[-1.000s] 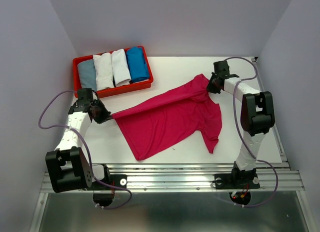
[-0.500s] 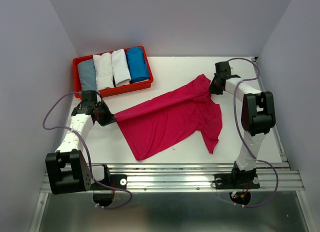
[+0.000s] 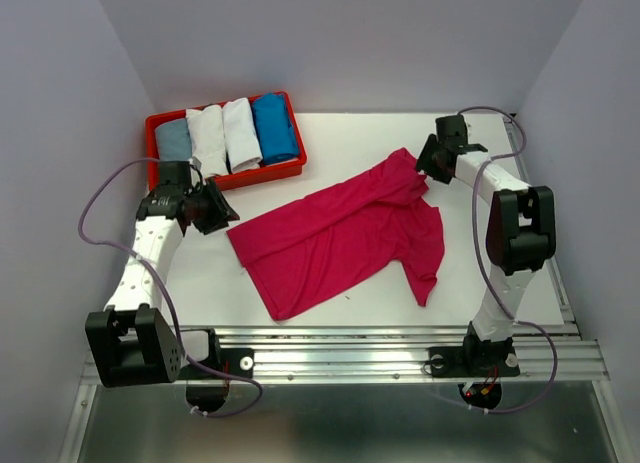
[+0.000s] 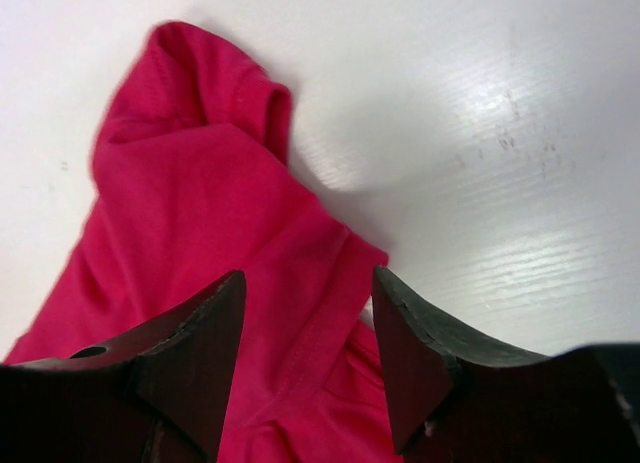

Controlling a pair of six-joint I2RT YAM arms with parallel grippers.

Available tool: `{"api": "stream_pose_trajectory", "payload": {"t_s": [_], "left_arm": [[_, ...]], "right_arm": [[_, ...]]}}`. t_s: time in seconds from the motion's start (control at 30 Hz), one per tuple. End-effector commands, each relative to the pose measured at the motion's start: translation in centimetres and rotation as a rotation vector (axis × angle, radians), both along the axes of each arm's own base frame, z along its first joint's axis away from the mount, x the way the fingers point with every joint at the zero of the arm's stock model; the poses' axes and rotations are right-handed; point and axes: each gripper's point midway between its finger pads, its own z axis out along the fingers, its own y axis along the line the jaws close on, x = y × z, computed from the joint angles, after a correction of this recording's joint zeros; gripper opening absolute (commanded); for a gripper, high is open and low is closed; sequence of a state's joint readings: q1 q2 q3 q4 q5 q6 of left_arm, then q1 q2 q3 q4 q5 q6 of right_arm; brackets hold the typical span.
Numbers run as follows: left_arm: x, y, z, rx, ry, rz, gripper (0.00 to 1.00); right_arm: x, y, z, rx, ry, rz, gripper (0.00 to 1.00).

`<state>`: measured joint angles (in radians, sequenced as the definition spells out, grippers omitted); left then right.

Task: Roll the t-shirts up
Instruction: Fold the T-shirt at the center of the board.

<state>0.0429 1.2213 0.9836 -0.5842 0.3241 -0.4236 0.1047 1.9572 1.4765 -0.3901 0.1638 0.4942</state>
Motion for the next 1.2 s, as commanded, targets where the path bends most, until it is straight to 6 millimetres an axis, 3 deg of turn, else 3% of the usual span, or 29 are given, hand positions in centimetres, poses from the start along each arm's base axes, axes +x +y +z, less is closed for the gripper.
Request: {"api": "stream_pose_trajectory", "payload": {"t_s": [0.0,0.2,0.27,0.3,0.33,0.43,0.5,0.53,0.6,0.67,0.7,0.87,1.03,1.13,1.17], "left_arm": [[3.7,0.4,1.0,0.023,-0.077,-0.003,0.41],[6.5,-2.0,-0.9,-0.070,-0.057,-0.041,0.30],[6.8,-2.3,-1.7,-0.076,-0.044,-0.043,0.29],[6.7,-3.7,-2.1,-0.083,-0.039,-0.072,0.29],[6.7,-4.1,-2.8,-0.087,-0.023,-0.077,0.29],[6.6,-5.3,-4.6,-0.093,0.012,-0.090,0.29],[6.4,-5.5,-5.7,-0.095,0.033,-0.088,0.28],[6.2,-5.7,-6.4,-0.097,0.047,-0.089,0.28],[5.9,-5.6,-7.5,-0.096,0.077,-0.084,0.28],[5.4,-5.5,-8.6,-0.089,0.105,-0.082,0.28],[5.2,-5.3,-9.0,-0.082,0.116,-0.077,0.28],[4.5,-5.1,-11.1,-0.068,0.171,-0.073,0.27],[3.7,-4.8,-13.0,-0.050,0.223,-0.075,0.27],[3.1,-4.5,-14.3,-0.034,0.262,-0.073,0.27],[3.0,-4.5,-14.4,-0.032,0.265,-0.073,0.26]], "right_arm": [[2.2,1.3,5.8,0.039,-0.145,0.059,0.57],[3.8,3.6,5.4,0.080,-0.146,0.123,0.35],[4.4,3.8,4.4,0.084,-0.131,0.132,0.33],[5.1,4.1,5.0,0.092,-0.147,0.141,0.32],[5.5,4.2,3.8,0.095,-0.126,0.141,0.32],[7.2,4.2,4.2,0.088,-0.139,0.129,0.32],[8.1,3.7,2.6,0.067,-0.113,0.100,0.32],[8.8,3.7,3.2,0.062,-0.130,0.093,0.32],[9.4,3.7,1.3,0.057,-0.097,0.090,0.32],[10.1,3.6,1.1,0.047,-0.090,0.082,0.32],[10.2,3.4,-0.4,0.037,-0.066,0.072,0.32],[9.9,2.6,-3.9,0.039,-0.007,0.034,0.28],[8.3,-0.5,-7.0,0.010,0.059,-0.070,0.24],[7.2,-1.8,-7.6,-0.011,0.074,-0.127,0.22],[7.0,-2.0,-7.0,-0.011,0.061,-0.144,0.22]]}}
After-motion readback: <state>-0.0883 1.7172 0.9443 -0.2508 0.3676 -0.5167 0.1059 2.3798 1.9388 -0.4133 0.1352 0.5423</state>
